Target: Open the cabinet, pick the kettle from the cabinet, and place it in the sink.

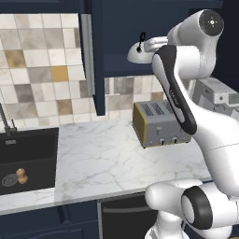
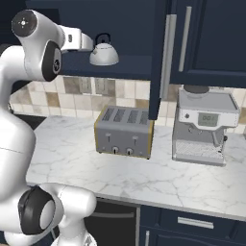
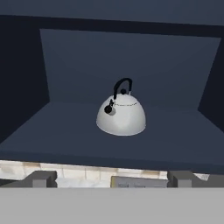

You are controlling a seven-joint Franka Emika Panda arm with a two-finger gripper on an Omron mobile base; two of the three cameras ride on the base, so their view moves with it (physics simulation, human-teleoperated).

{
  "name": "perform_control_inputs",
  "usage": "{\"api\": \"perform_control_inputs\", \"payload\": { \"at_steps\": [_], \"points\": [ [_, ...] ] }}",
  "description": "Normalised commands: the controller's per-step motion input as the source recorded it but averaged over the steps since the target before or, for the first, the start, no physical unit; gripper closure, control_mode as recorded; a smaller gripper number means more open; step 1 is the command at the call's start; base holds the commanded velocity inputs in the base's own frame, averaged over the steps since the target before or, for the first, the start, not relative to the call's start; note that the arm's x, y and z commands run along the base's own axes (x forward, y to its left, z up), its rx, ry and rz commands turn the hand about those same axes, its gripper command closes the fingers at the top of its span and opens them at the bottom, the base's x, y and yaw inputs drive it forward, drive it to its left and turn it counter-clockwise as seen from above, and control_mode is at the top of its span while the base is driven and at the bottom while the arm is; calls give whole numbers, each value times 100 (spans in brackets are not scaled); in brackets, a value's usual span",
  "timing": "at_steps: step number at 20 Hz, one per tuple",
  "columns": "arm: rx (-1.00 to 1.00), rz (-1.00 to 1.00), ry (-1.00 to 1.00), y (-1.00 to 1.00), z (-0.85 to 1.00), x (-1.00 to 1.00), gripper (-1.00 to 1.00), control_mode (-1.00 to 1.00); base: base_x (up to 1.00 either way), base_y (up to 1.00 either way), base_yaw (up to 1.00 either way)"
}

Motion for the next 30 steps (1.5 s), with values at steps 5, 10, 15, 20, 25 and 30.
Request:
{"api": "perform_control_inputs", "payload": {
  "at_steps": [5, 10, 15, 20, 25, 30],
  "points": [
    [0, -2, -1, -6, 0, 9, -100, -100, 0, 0, 0],
    [0, -4, -1, -3, 0, 18, -100, -100, 0, 0, 0],
    [1, -4, 0, -1, 0, 22, -100, -100, 0, 0, 0],
    [6, -6, -2, 1, -1, 13, -100, -100, 0, 0, 0],
    [7, -5, -2, 2, 0, 16, -100, -100, 0, 0, 0],
    [7, -4, -4, 9, -3, 17, -100, -100, 0, 0, 0]
  ]
}}
